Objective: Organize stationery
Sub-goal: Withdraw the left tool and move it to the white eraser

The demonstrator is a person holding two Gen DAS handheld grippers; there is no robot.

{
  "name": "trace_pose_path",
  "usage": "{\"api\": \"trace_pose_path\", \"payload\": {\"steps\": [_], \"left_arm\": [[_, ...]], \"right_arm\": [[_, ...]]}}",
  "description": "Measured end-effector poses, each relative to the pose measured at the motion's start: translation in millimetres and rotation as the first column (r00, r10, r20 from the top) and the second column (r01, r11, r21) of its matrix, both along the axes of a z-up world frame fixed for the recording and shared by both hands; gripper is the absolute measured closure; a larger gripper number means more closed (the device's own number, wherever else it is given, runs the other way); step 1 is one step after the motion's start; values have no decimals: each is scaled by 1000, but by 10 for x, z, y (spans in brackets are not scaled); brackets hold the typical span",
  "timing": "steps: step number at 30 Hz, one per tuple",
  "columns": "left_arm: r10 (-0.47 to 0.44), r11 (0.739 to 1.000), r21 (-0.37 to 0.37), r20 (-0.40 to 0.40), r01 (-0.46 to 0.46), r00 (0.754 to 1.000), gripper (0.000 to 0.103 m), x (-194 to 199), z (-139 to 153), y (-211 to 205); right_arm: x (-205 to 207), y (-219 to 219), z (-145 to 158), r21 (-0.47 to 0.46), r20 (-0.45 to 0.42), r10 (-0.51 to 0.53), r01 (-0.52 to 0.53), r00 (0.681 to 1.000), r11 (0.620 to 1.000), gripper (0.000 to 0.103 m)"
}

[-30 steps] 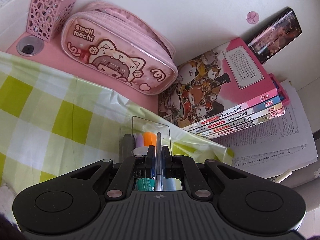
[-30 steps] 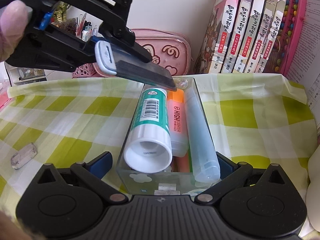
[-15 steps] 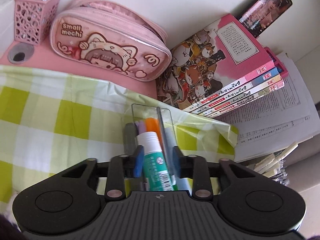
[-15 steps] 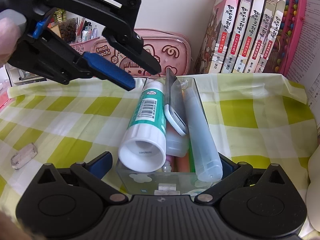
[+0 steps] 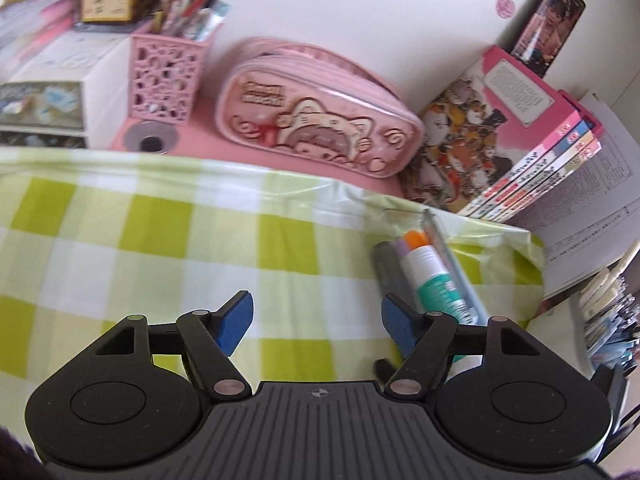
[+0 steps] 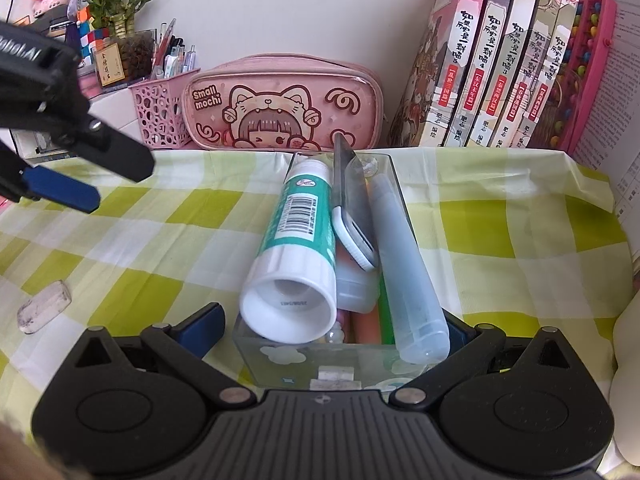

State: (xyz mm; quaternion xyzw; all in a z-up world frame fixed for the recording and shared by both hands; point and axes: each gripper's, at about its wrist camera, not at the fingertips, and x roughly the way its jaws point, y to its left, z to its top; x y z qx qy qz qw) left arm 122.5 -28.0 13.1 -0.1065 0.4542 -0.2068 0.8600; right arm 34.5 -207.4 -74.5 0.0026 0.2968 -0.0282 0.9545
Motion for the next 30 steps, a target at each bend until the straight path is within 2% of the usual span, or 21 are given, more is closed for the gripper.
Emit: {"api": "trace_pose_path", "payload": {"steps": [7, 17, 24, 30], "left_arm": [[59, 996, 68, 80, -64, 995, 25, -241, -143, 358], [-1, 975, 217, 205, -45, 979, 16, -705, -429, 494], [8, 977, 204, 252, -62, 968, 18, -900, -564, 642], [-57, 962, 271, 322, -35, 945, 29, -1026, -621, 638]], "right_arm": [[-2, 0, -3, -3, -1, 0, 0, 1000, 1000, 2], [-2, -1, -3, -3, 0, 1, -1, 1000, 1000, 2], [-2, -1, -3, -3, 0, 1, -1, 1000, 1000, 2], [-3, 0, -3, -3, 0, 1, -1, 1000, 1000, 2]]}}
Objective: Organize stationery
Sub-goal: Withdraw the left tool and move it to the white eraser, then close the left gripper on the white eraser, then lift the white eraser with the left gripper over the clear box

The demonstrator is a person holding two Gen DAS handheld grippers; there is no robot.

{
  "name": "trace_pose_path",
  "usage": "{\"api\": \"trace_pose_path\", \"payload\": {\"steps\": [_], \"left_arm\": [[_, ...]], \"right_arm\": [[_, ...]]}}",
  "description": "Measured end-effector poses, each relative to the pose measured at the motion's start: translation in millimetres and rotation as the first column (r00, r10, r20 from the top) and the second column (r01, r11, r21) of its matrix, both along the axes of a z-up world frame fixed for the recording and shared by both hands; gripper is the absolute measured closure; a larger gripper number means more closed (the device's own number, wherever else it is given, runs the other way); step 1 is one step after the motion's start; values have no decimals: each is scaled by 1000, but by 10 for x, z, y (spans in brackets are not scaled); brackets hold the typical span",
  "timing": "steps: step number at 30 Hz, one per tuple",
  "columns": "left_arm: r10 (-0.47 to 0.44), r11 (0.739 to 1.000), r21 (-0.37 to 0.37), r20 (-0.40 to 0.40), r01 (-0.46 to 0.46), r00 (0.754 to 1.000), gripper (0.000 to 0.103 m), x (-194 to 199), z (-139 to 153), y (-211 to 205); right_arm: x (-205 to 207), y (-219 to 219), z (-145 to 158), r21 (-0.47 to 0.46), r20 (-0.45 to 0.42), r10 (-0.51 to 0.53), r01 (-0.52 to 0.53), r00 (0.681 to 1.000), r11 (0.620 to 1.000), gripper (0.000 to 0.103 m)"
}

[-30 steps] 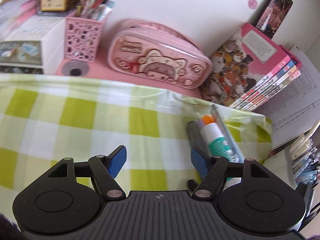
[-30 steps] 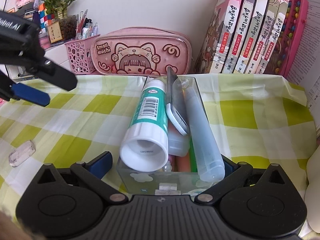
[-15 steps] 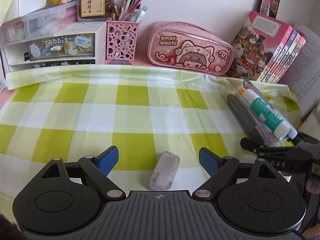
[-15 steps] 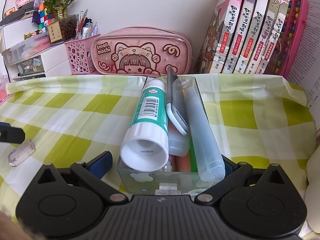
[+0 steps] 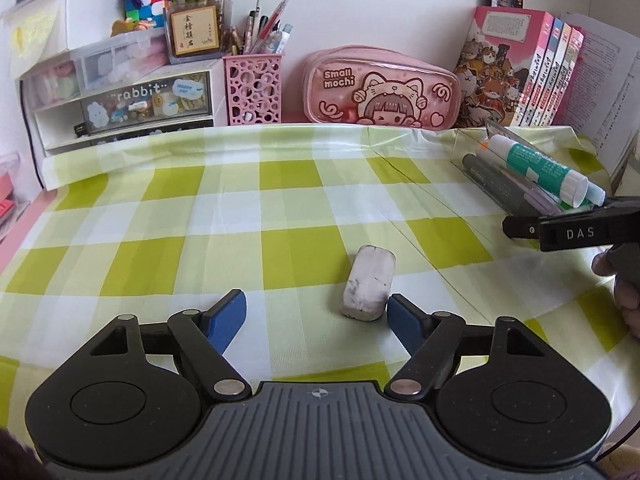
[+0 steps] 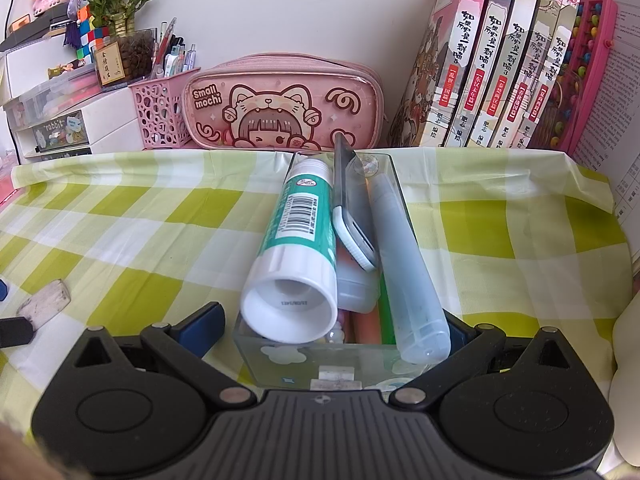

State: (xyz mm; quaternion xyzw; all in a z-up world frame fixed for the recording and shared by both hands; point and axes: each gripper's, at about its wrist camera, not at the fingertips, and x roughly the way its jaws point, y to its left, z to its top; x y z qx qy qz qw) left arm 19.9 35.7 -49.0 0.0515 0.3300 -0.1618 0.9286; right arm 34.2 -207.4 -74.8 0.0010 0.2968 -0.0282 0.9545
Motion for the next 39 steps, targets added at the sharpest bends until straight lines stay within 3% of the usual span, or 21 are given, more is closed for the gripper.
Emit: {"api": "trace_pose_path", "payload": {"steps": [7, 9, 14, 22, 33, 39], "left_arm": [[-66, 998, 0, 39, 66, 997, 41, -84, -27, -10], [-85, 996, -1, 39, 85, 996, 55, -91, -15, -28], [-110, 994, -2, 21, 110, 994, 77, -62, 5, -99], [-81, 997, -17, -39, 80, 996, 79, 107, 64, -155], [-72, 976, -212, -150, 39, 986, 80, 537, 361, -273], [-81, 966, -257, -149, 41, 985, 81, 759, 574, -448]], "right_arm": [[0, 0, 0, 0, 0, 0, 0, 1000, 1000, 2], [0, -1, 0, 0, 0, 0, 0, 1000, 1000, 2], [-1, -1, 0, 0, 0, 0, 0, 1000, 1000, 2], [0, 1, -1, 1, 1, 1, -1, 1000, 1000, 2], [-7, -16, 14, 11, 5, 2, -2, 1000, 1000, 2], [-21, -28, 20, 17, 8, 2, -2, 1000, 1000, 2]]}}
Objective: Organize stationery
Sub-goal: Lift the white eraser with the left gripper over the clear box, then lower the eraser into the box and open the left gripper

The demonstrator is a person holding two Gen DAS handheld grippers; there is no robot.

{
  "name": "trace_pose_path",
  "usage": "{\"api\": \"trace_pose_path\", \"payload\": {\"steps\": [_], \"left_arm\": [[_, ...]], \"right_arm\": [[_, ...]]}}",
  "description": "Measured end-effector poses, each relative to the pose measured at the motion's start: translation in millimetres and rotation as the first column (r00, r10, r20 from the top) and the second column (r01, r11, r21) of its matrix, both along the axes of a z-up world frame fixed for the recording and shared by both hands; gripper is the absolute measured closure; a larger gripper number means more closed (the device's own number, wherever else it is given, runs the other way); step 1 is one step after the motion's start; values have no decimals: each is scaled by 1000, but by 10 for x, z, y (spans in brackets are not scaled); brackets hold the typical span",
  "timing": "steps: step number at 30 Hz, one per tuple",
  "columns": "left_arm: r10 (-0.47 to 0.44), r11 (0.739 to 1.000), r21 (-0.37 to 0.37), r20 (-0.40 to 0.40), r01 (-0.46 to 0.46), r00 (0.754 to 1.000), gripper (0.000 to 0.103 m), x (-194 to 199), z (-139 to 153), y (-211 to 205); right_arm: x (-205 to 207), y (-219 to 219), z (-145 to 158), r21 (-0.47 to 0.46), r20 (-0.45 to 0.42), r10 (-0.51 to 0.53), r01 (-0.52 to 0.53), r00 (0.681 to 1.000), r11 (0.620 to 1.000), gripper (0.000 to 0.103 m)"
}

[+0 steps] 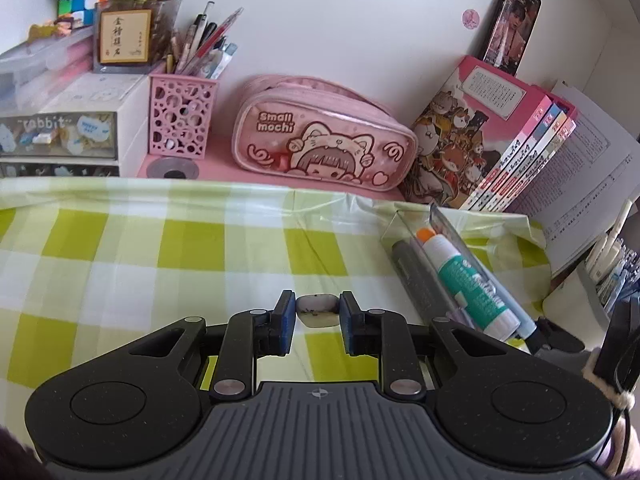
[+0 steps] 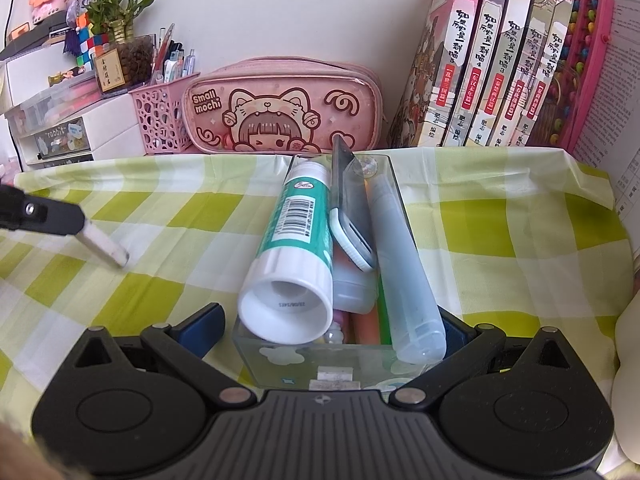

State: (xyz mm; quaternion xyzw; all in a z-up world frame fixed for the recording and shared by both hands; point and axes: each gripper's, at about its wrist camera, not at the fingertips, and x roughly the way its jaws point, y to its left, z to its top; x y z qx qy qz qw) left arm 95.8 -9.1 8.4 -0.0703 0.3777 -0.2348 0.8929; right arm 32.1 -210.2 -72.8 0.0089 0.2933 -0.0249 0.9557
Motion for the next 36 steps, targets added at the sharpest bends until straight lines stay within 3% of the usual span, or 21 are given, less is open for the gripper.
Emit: {"api": "trace_pose_path", "payload": {"steps": [4, 12, 26, 32, 34, 36], "left_arm": [[-17, 998, -69, -45, 14, 999, 81, 217, 116, -155], [-68, 994, -88, -45, 64, 997, 80, 507, 321, -650], [-80, 996, -54, -88, 75, 993, 80, 745, 172, -1141], [-78, 997, 12, -60, 79, 995, 79, 749, 123, -1242], [-91, 996, 14, -57, 92, 994, 75, 742, 112, -1250], [-100, 995, 18, -44, 101, 994, 58, 724, 114, -1249]], "right_arm": [[0, -1, -1, -2, 0, 0, 0, 1000, 1000, 2], [-7, 1, 4, -5, -2, -1, 1, 1000, 1000, 2], [-5, 1, 6, -1, 1, 0, 0, 1000, 1000, 2], [-11, -7, 10, 5, 3, 0, 0, 1000, 1000, 2], [-14, -9, 11, 8, 4, 0, 0, 1000, 1000, 2], [-16, -5, 12, 9, 5, 0, 0, 1000, 1000, 2]]}}
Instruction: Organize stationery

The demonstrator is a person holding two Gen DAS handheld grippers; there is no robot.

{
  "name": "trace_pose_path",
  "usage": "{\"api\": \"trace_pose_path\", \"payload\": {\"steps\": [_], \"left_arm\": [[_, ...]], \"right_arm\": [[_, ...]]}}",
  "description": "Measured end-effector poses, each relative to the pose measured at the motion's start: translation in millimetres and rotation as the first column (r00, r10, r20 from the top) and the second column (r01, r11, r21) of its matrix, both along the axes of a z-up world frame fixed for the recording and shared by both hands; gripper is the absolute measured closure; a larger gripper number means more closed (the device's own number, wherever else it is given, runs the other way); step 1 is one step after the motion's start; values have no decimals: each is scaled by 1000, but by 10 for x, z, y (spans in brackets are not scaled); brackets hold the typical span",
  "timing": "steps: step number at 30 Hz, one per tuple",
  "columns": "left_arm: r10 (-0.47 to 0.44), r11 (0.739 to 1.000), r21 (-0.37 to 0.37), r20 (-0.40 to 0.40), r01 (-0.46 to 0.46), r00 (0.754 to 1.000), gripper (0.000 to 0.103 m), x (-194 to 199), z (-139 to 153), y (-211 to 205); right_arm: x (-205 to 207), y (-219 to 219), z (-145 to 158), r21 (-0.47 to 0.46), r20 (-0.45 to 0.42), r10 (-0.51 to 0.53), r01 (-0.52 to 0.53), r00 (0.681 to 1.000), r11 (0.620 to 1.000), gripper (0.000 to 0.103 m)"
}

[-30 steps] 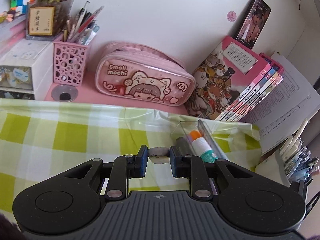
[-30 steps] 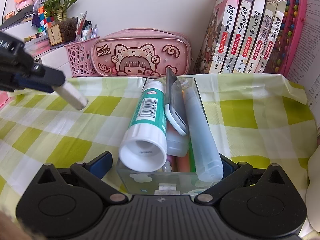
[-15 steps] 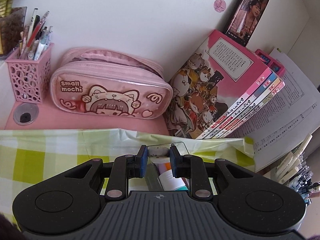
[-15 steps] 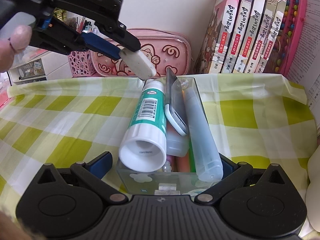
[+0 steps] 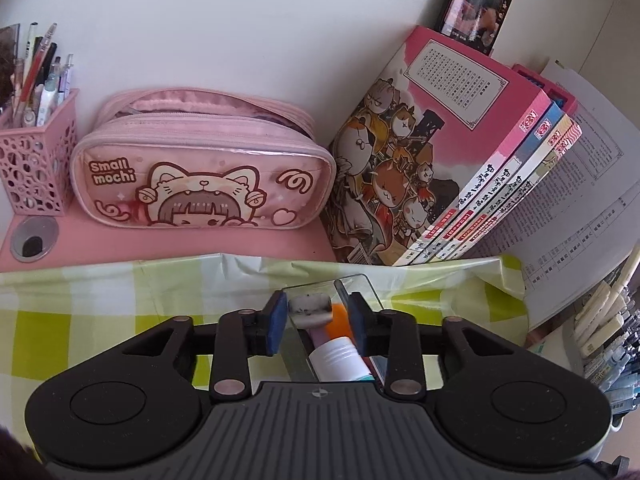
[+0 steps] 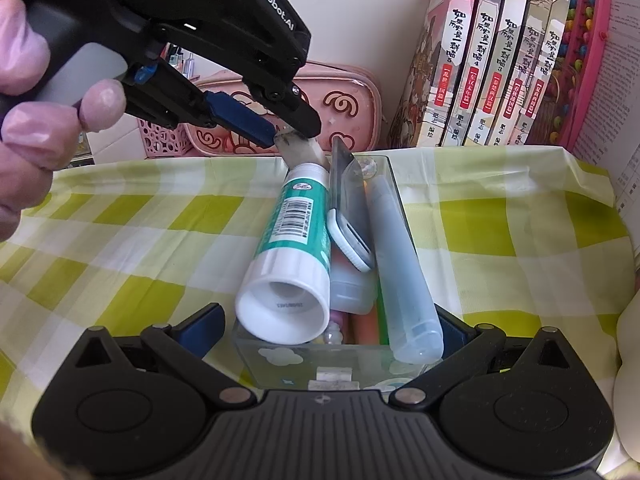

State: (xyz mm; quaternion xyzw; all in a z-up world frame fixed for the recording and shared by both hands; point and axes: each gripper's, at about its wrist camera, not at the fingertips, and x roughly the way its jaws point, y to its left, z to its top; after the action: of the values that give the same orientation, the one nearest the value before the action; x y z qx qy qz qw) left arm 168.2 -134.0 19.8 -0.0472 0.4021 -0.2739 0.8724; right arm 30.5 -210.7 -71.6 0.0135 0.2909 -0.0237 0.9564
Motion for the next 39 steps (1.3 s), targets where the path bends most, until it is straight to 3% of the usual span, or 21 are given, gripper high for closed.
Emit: {"api": "trace_pose_path", "payload": {"steps": [6, 11, 18, 26, 29, 33, 39], "left_arm": [[-1, 1000, 28, 45, 0, 999, 36, -93, 44, 40], [19, 999, 35, 70, -21, 997, 26, -244, 69, 178], [100, 992, 64, 81, -106, 992, 19, -509, 0, 554], [224, 962, 141, 73, -233, 972, 8, -874, -130, 942], [253, 949, 173, 75, -263, 964, 5, -1015, -139, 1008], [249, 948, 194, 42, -252, 968, 5, -1142, -127, 1046], [282, 928, 229, 90, -296, 955, 5, -1408, -72, 1024]], "right_arm": [[2, 3, -4, -5, -2, -1, 1, 1000, 1000, 2], [9, 15, -8, -14, -5, -2, 2, 1000, 1000, 2], [29, 34, -21, -30, -11, -3, 3, 1000, 1000, 2], [18, 39, -18, -27, -5, -1, 1, 1000, 1000, 3], [-90, 54, 14, -27, -27, 42, -43, 999, 999, 3], [-386, 133, 184, -93, -77, 22, -29, 997, 995, 3], [-872, 139, 498, -73, -82, 31, -37, 996, 997, 3]]}}
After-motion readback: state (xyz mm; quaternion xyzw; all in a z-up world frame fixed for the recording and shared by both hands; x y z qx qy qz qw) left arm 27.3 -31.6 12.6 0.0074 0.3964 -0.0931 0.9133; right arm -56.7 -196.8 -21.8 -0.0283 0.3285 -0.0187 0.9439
